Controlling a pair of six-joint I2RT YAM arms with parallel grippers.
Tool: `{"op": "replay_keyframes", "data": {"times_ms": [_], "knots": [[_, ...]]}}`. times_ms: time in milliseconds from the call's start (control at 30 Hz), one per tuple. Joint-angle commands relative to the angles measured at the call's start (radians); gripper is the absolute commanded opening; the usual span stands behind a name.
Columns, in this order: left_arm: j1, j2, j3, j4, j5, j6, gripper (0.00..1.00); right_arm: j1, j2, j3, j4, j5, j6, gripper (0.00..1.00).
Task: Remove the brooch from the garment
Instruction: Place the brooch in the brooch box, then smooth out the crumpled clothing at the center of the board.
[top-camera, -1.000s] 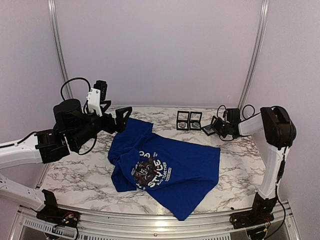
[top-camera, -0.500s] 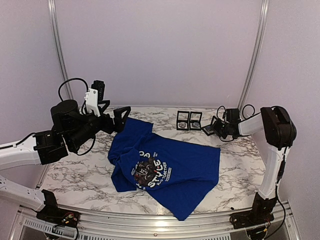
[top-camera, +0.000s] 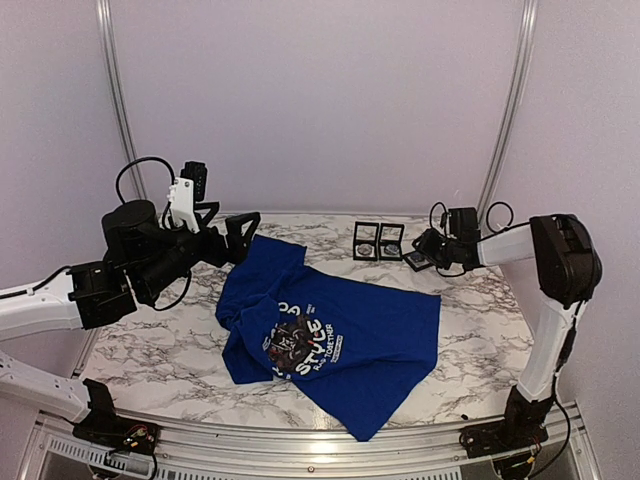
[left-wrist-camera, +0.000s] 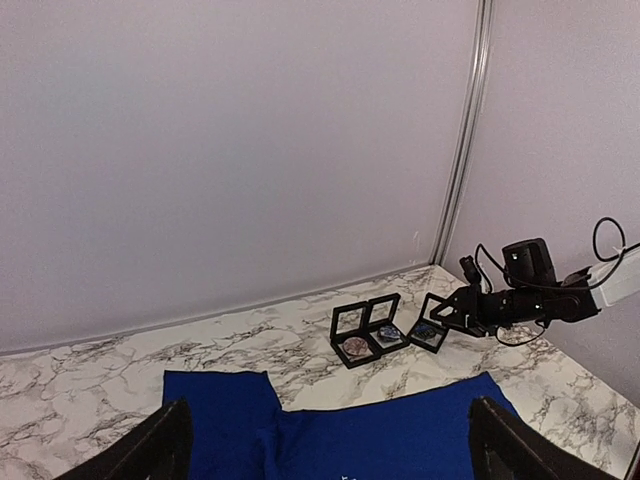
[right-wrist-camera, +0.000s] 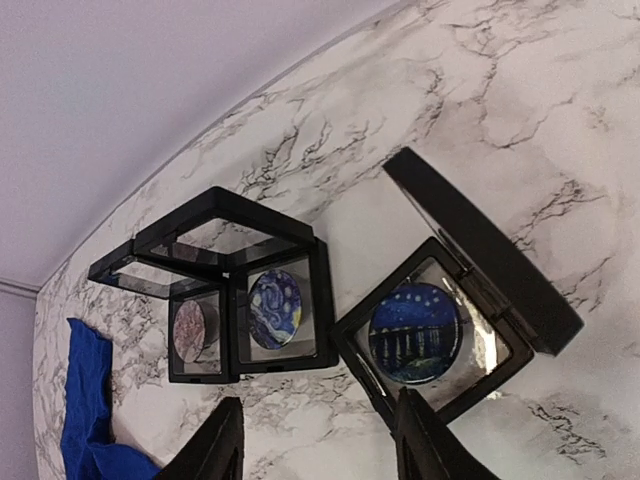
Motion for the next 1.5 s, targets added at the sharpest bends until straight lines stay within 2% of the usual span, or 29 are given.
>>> {"op": "replay_keyframes", "data": {"times_ms": [0,133,333,467,500,700,1100,1467], "knots": [[0.023,-0.004,-0.027,0.013,0.008,-0.071,0.99,0.052,-0.084,-0.007,-0.042,0.028,-0.042,0.53],[0.048,-0.006,-0.035,-0.028,0.002,-0.144,0.99,0.088,-0.13,-0.014,-0.083,0.016,-0.062,0.59],[0.13,0.007,-0.06,-0.092,0.005,-0.316,0.99,0.161,-0.202,-0.043,-0.137,0.004,-0.118,0.74],[0.182,0.022,-0.082,-0.119,0.048,-0.395,0.99,0.243,-0.253,-0.059,-0.211,0.017,-0.17,0.77],[0.195,0.024,-0.089,-0.119,0.059,-0.411,0.99,0.266,-0.266,-0.06,-0.258,0.024,-0.181,0.87],[0.248,0.037,-0.121,-0.109,0.12,-0.464,0.99,0.398,-0.378,-0.123,-0.362,0.081,-0.212,0.98],[0.344,0.097,-0.13,-0.088,0.217,-0.479,0.99,0.693,-0.491,-0.172,-0.497,0.173,-0.184,0.98],[0.403,0.283,-0.023,-0.029,0.36,-0.486,0.99,0.928,-0.454,-0.239,-0.577,0.26,-0.161,0.98]]}}
